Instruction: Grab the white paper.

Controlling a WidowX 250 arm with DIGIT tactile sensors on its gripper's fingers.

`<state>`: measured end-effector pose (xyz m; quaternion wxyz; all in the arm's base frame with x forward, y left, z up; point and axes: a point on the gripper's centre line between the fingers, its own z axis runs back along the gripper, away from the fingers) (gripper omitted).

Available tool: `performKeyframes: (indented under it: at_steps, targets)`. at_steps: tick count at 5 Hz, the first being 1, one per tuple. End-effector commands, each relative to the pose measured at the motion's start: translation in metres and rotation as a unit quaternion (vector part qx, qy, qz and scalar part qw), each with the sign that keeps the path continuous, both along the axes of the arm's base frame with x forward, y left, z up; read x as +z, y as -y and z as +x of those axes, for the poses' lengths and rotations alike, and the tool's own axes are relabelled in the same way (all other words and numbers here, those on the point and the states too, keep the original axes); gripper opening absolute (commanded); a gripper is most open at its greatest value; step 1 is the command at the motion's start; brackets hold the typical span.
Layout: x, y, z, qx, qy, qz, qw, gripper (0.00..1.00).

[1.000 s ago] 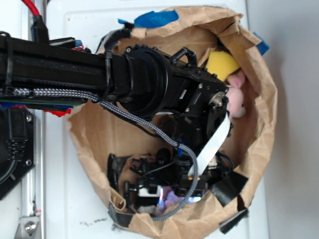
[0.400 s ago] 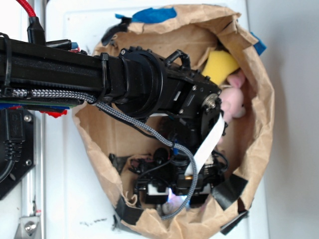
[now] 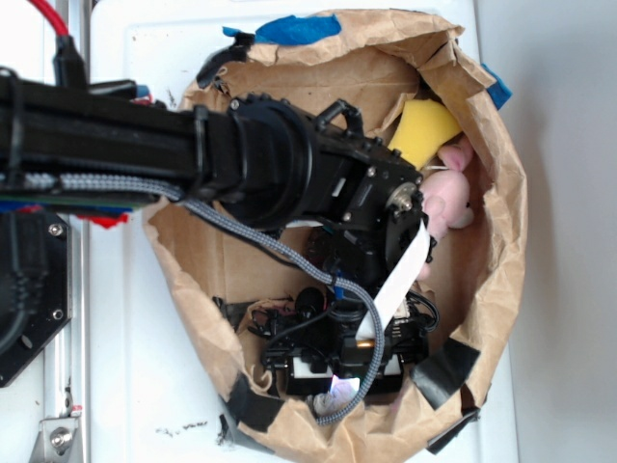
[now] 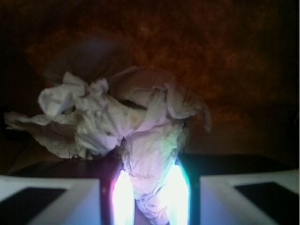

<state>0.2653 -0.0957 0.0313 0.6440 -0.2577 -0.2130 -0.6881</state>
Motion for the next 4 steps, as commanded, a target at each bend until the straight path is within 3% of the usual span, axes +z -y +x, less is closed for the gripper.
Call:
performKeyframes:
  at_steps: [1, 2, 4]
  targets:
    - [0.023, -0.011, 0.001, 0.029, 0.031, 0.002, 0.999, 0.0]
    - [0.024, -0.02, 0.005, 0.047, 0.026, 0.003, 0.999, 0.0]
    - [0.022, -0.053, 0.009, 0.132, 0.01, 0.041, 0.99, 0.0]
